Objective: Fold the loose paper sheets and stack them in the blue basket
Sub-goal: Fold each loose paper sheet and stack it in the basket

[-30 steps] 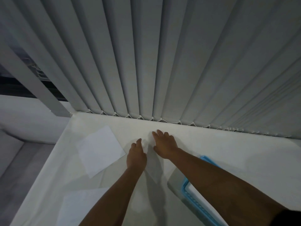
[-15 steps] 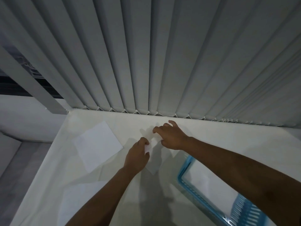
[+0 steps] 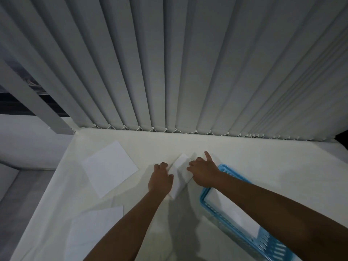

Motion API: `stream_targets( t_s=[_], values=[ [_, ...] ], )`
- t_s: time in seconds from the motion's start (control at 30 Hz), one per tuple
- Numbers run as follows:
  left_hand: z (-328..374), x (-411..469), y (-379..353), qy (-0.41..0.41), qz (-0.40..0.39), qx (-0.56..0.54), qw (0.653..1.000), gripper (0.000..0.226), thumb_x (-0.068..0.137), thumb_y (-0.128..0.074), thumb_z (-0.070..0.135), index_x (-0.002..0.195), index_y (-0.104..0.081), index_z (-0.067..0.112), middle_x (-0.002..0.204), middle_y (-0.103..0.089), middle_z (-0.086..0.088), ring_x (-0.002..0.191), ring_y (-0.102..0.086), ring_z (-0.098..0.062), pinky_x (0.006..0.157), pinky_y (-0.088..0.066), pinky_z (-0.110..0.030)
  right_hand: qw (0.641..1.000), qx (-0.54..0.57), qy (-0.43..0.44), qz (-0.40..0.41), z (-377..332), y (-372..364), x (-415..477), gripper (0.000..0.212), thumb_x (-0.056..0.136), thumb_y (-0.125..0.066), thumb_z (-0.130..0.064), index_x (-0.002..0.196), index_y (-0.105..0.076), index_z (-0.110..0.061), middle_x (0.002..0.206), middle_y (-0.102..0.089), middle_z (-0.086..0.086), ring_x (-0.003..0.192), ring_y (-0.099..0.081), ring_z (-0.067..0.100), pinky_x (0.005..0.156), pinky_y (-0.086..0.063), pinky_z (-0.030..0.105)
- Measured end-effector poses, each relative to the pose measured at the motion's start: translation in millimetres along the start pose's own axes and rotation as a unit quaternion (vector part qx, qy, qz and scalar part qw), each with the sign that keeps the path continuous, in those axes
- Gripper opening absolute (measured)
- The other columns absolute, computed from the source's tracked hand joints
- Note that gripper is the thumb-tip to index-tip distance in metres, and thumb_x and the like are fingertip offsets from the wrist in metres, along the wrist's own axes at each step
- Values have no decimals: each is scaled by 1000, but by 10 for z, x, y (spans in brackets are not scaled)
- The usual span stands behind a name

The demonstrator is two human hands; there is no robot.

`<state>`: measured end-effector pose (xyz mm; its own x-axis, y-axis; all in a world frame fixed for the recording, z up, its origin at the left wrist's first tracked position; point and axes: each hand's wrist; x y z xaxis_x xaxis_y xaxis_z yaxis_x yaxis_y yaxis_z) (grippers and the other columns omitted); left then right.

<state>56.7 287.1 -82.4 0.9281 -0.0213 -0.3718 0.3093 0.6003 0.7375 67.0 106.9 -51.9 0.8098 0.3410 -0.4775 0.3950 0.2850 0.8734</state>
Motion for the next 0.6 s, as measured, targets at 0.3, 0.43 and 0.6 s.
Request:
stream_targets(
  t_s=[0.3, 0.43, 0.6],
  values=[
    [138, 93, 174, 52, -36, -43, 997, 22, 85, -59, 22, 100, -65, 8, 107, -68, -10, 102, -62, -29, 83, -46, -31, 955, 231, -112, 146, -204, 101, -350, 34, 93, -44, -25, 122, -62, -27, 129, -60, -5, 120, -48, 19, 107, -27, 39],
    [180, -37, 292, 112, -35, -342, 932, 9, 81, -64, 2, 86, -58, 7, 99, -65, -17, 85, -62, -29, 74, -53, -37, 893, 351, -181, 213, -424, 61, -689, 23, 94, -46, -31, 97, -66, -22, 96, -67, -4, 93, -59, 18, 79, -46, 33],
    [340, -398, 335, 101, -58, -580, 806, 27, 87, -56, -8, 111, -58, 4, 105, -65, -13, 96, -63, -29, 77, -55, -29, 788, 528, -260, 182, -654, 26, -970, 36, 91, -51, -47, 86, -67, -16, 83, -70, 0, 79, -62, 17, 69, -44, 30]
  ],
)
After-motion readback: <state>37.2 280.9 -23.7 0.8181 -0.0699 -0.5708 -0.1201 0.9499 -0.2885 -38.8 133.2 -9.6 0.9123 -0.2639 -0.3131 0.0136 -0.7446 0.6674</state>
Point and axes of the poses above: each hand's wrist, its own x-axis towards the middle knuckle, its own y-axis out of the back of the hand, z = x × y
